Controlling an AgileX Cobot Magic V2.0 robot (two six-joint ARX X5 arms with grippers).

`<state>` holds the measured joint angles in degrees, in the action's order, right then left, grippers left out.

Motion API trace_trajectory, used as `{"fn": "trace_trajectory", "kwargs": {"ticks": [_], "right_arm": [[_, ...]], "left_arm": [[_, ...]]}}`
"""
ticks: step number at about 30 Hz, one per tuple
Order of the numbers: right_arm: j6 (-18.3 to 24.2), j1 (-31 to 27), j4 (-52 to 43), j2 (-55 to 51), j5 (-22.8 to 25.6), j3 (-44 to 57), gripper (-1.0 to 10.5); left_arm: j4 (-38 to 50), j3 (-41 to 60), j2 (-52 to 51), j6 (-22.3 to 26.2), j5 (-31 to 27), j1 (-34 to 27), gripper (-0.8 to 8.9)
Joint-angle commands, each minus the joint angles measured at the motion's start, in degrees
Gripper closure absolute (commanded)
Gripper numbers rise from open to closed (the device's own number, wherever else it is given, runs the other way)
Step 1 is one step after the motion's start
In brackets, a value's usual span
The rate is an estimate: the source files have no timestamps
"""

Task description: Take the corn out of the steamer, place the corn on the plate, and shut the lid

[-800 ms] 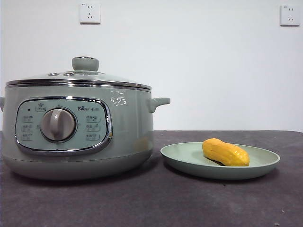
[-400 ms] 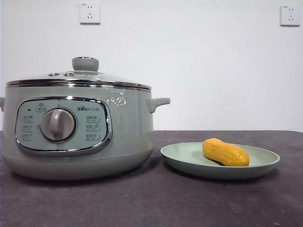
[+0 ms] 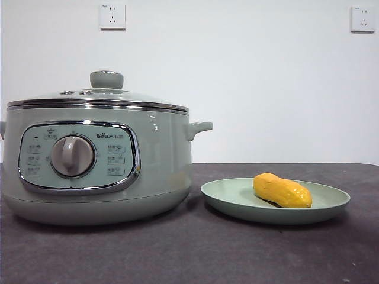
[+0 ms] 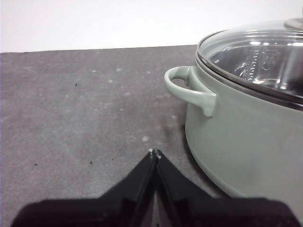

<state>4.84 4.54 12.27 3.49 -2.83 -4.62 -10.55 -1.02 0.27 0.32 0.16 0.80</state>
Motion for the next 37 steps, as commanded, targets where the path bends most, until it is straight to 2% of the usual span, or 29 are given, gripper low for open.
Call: {"fn": "trace_trajectory", "kwargs": {"ticks": [1,10,37], "right_arm": [[-1.7,0.0,-0.7,-0.9,0.2,1.4,9.5],[-3.3,0.0,-2.0,-3.1,0.2,4.2,9.5],[-3.0,0.0,-1.9,-3.3,0.2,4.2,9.5]], "left_arm": [[0.0,0.8,0.0,-0.6,-0.1,-0.1,8.17],[0.0,0.8,0.0,-0.6,-0.1,-0.1,8.17],[0.0,0.8,-0.1,-0.6,-0.1,-0.1,8.17]]}}
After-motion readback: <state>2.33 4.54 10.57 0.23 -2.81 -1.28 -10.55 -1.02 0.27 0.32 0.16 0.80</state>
